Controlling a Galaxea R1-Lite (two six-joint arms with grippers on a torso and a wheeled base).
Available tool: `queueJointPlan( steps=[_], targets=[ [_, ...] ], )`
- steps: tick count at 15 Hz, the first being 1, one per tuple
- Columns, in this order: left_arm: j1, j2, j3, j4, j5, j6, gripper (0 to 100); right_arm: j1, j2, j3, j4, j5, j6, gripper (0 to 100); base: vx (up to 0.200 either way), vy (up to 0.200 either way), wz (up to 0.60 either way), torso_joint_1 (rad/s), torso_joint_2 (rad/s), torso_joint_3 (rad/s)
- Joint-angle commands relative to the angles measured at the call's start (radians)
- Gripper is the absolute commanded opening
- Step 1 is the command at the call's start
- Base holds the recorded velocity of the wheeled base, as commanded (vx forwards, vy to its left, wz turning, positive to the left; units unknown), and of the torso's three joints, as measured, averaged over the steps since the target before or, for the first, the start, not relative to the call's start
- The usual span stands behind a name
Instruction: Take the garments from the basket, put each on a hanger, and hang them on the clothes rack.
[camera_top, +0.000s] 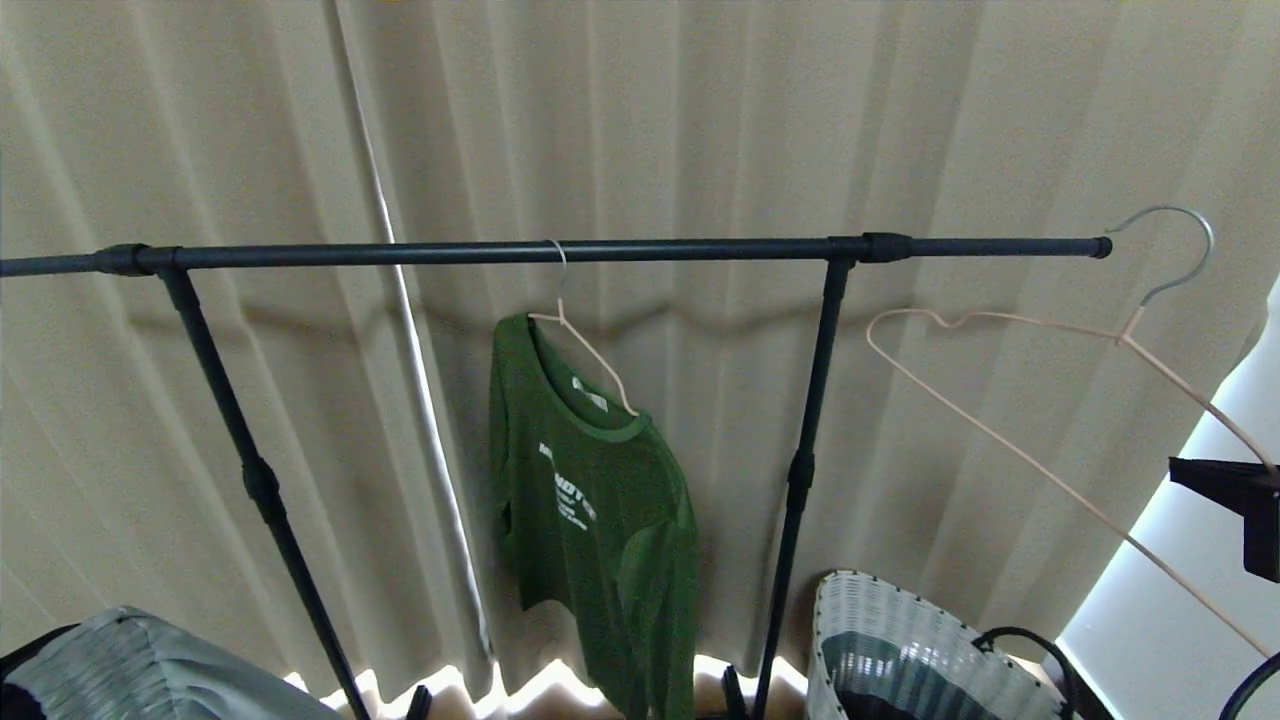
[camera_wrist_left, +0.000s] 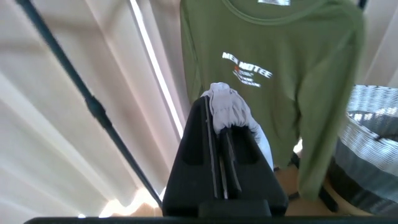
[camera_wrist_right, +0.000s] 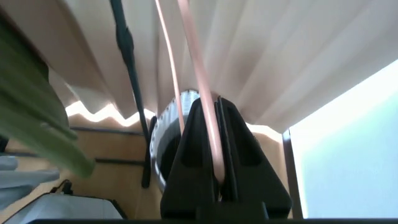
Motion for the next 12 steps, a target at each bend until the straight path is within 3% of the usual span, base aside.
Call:
queueJointPlan(
  steps=[1,5,12],
  targets=[
    [0.0,-0.01,-0.002,0.0,0.0,0.0,0,-0.002,-0.019,0.01,0.0,0.0,0.0,0,-0.2,0.0,0.0,0.002,0.0,0.002],
    [0.0,-0.01,-0.013,0.001,0.0,0.001,0,-0.001,-0.037,0.044,0.0,0.0,-0.002,0,-0.2,0.0,0.0,-0.001,0.0,0.002],
    [-0.038,-0.007,-0.011,0.003,0.0,0.0,0,0.002,-0.055,0.093,-0.001,0.006,0.0,0,0.0,0.0,0.0,0.0,0.0,0.0]
  ],
)
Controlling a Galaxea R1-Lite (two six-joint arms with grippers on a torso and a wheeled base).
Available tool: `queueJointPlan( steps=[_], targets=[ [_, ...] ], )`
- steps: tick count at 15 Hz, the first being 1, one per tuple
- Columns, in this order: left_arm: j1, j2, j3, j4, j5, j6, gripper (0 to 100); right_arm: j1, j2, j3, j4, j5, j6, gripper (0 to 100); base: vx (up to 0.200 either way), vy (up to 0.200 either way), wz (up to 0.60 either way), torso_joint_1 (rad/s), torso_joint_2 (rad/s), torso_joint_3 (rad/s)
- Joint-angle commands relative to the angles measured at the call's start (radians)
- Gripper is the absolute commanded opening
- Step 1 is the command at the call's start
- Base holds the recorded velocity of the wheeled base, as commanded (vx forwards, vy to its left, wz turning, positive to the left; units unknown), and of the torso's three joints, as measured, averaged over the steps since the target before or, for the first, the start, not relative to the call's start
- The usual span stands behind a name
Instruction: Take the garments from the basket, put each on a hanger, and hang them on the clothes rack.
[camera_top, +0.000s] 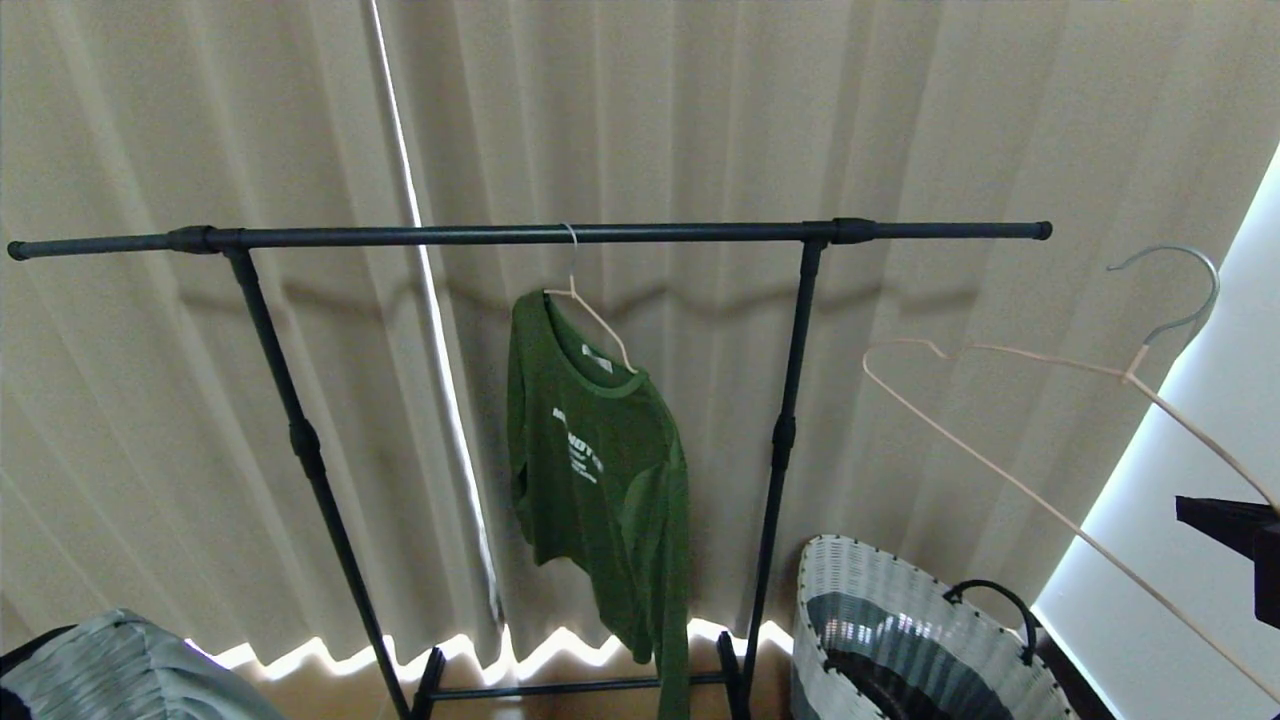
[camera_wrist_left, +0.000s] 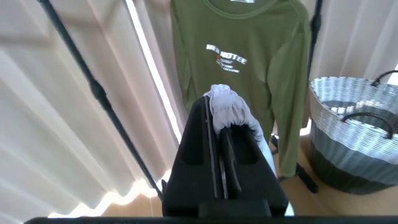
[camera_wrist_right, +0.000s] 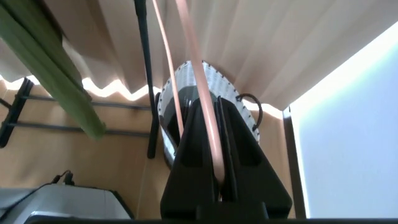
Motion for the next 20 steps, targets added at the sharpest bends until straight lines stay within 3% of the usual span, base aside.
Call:
queueJointPlan(
  steps=[1,12,16,20],
  targets=[
    [-0.001,0.005,-0.002,0.0,0.001,0.0,0,0.003,-0.009,0.016,0.0,0.001,0.0,0,0.0,0.0,0.0,0.0,0.0,0.0],
    [-0.001,0.022,0.005,0.003,0.001,-0.002,0,0.06,-0.015,0.036,-0.002,0.008,0.006,0,0.0,0.182,0.0,0.002,0.0,0.002],
    [-0.001,0.022,0.028,0.003,0.001,0.0,0,0.089,-0.04,0.041,-0.002,0.01,0.026,0,0.0,0.0,0.0,0.0,0.0,0.0],
    [0.0,0.026,0.077,0.009,0.002,0.034,0,0.222,-0.06,0.012,-0.032,0.047,0.108,0,0.0,0.0,0.0,0.0,0.0,0.0]
  ],
)
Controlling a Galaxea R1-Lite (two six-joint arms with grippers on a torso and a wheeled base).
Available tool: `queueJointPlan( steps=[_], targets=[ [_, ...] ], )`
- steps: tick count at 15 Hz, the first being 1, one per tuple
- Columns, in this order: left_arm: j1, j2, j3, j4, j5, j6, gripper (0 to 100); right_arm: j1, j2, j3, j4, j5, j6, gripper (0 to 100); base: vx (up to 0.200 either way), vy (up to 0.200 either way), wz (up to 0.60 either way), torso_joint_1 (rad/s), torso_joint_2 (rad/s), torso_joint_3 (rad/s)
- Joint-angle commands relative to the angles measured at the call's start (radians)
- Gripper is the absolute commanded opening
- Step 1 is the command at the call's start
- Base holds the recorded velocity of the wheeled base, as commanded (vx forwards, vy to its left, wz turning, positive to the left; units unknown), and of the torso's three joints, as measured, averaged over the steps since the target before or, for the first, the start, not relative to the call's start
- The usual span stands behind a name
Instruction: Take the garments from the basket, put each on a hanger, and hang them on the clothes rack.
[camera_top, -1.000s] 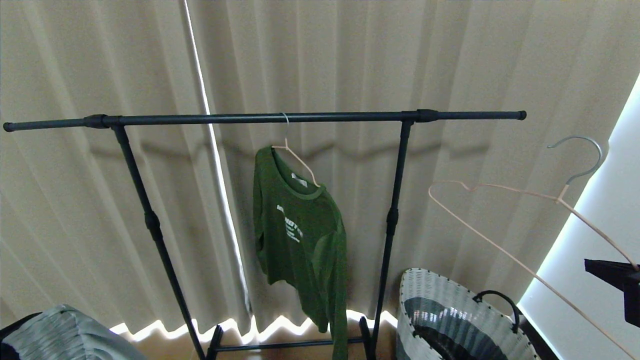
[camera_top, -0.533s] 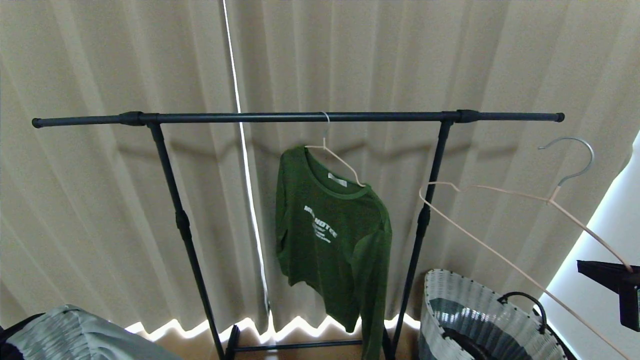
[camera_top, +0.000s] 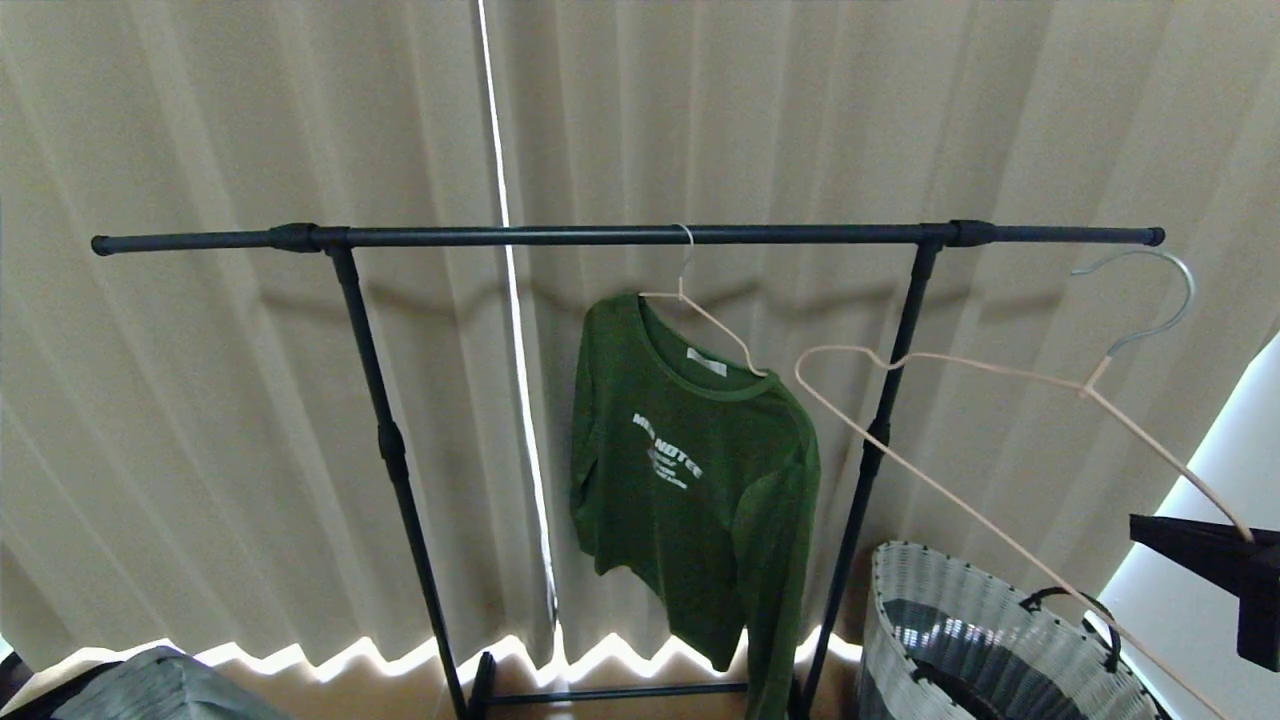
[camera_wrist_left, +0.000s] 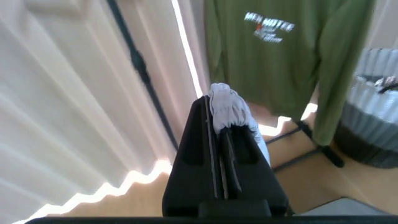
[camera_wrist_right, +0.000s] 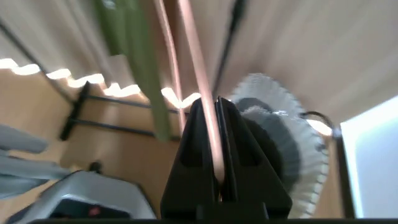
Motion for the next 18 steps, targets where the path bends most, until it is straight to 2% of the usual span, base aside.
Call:
queueJointPlan(
  steps=[1,4,5,6,8,10,12,15,17,18],
  targets=[
    [0.006,0.034,0.005,0.001,0.006,0.0,0,0.075,0.001,-0.009,-0.056,0.014,0.008,0,0.0,0.0,0.0,0.0,0.0,0.0],
    [0.038,0.144,-0.072,0.001,0.01,0.0,0,0.153,0.053,-0.009,-0.078,0.014,0.004,0,0.0,0.0,0.0,0.0,0.0,0.0],
    [0.081,0.245,-0.134,0.004,0.012,-0.003,0,0.201,0.119,-0.011,-0.079,0.009,0.006,0,0.0,0.0,0.0,0.0,0.0,0.0],
    [0.13,0.307,-0.171,0.013,0.013,-0.003,0,0.207,0.162,-0.009,-0.093,0.011,0.009,0,0.0,0.0,0.0,0.0,0.0,0.0],
    [0.214,0.442,-0.283,0.03,0.013,-0.003,0,0.277,0.243,-0.005,-0.19,0.008,0.009,0,0.0,0.0,0.0,0.0,0.0,0.0],
    [0.219,0.552,-0.377,0.03,0.013,-0.009,0,0.333,0.291,-0.001,-0.233,0.008,0.014,0,0.0,0.0,0.0,0.0,0.0,0.0],
    [0.185,0.635,-0.427,0.028,0.013,-0.021,0,0.406,0.315,-0.003,-0.239,0.009,0.066,0,0.0,0.0,0.0,0.0,0.0,0.0],
    [0.104,0.724,-0.492,0.031,0.029,-0.106,0,0.503,0.335,-0.009,-0.24,0.006,0.166,0,0.0,0.0,0.0,0.0,0.0,0.0],
    [0.035,0.81,-0.541,0.022,0.098,-0.153,0,0.551,0.34,-0.011,-0.242,0.005,0.182,0,0.0,0.0,0.0,0.0,0.0,0.0],
    [-0.028,0.871,-0.578,0.004,0.17,-0.191,0,0.583,0.335,-0.006,-0.242,0.005,0.189,0,0.0,0.0,0.0,0.0,0.0,0.0]
  ],
)
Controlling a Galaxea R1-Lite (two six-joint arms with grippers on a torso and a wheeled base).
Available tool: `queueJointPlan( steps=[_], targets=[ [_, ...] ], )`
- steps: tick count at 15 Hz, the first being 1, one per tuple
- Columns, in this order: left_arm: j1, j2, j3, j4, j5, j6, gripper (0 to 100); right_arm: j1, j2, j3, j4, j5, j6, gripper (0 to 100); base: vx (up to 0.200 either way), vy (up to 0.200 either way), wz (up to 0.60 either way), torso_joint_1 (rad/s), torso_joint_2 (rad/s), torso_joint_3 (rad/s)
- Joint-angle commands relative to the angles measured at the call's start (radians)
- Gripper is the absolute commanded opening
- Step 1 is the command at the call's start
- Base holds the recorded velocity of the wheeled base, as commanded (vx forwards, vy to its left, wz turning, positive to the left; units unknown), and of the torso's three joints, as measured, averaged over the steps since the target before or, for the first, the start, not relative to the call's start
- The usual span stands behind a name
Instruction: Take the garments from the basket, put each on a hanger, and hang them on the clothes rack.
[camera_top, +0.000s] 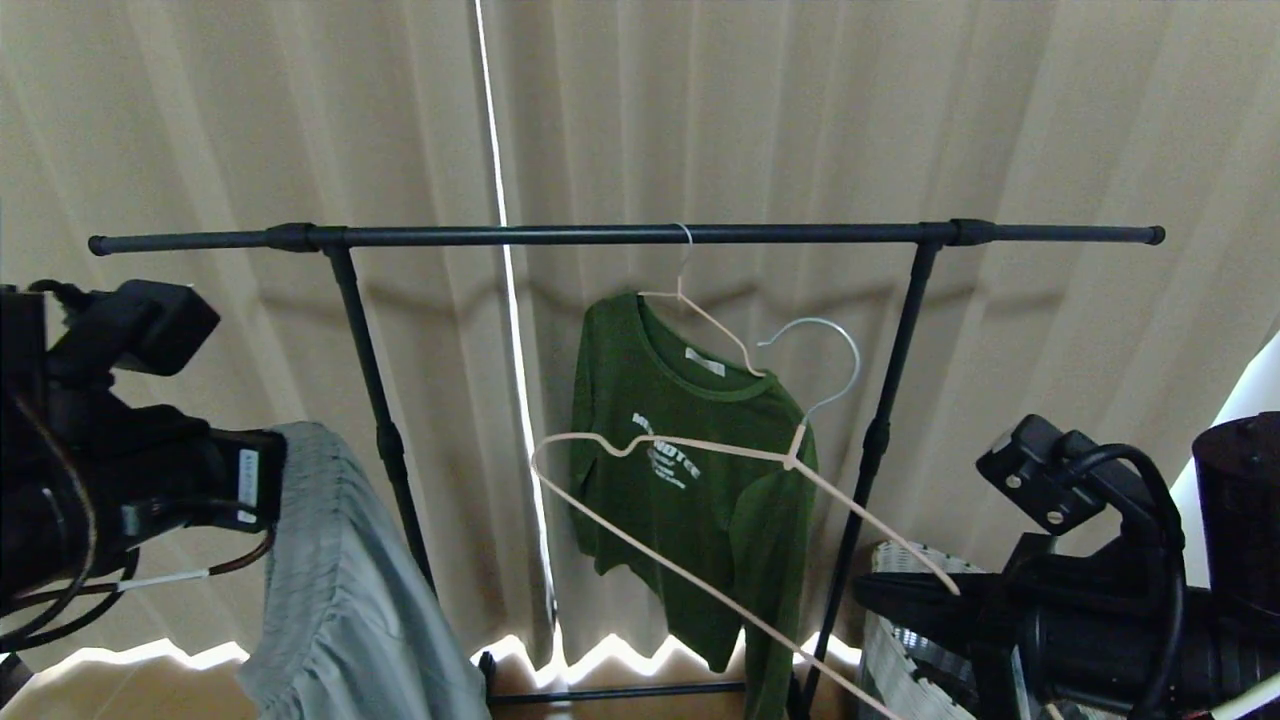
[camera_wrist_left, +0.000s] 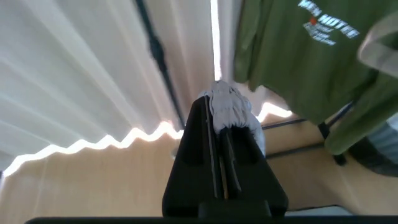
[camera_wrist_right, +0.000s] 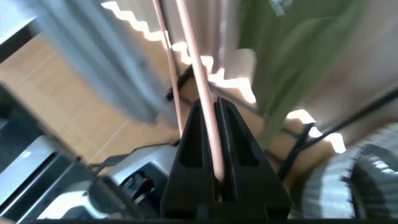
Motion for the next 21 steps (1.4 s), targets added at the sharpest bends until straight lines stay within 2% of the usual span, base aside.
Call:
queueJointPlan(
  steps=[1,3,6,9,12,17,21],
  targets=[
    [-0.132,0.165,-0.082,-0.038,0.104,-0.074,0,0.071,0.007,0.0,-0.02,-0.001,0.04,0,0.0,0.0,0.0,0.0,0.0,0.0],
    [-0.19,0.238,-0.142,-0.046,0.193,-0.121,0,0.122,0.025,-0.002,-0.054,-0.006,0.098,0,0.0,0.0,0.0,0.0,0.0,0.0],
    [-0.212,0.306,-0.224,-0.046,0.279,-0.175,0,0.177,0.097,-0.003,-0.118,-0.021,0.124,0,0.0,0.0,0.0,0.0,0.0,0.0],
    [-0.212,0.303,-0.225,-0.046,0.291,-0.175,0,0.18,0.16,-0.005,-0.199,-0.07,0.132,0,0.0,0.0,0.0,0.0,0.0,0.0],
    [-0.21,0.318,-0.23,-0.047,0.353,-0.173,0,0.196,0.155,-0.005,-0.199,-0.075,0.132,0,0.0,0.0,0.0,0.0,0.0,0.0],
    [-0.212,0.315,-0.228,-0.049,0.365,-0.173,0,0.271,0.163,-0.034,-0.199,-0.076,0.153,0,0.0,0.0,0.0,0.0,0.0,0.0],
    [-0.212,0.309,-0.227,-0.047,0.365,-0.172,0,0.274,0.183,-0.057,-0.199,-0.093,0.155,0,0.0,0.0,0.0,0.0,0.0,0.0]
  ],
)
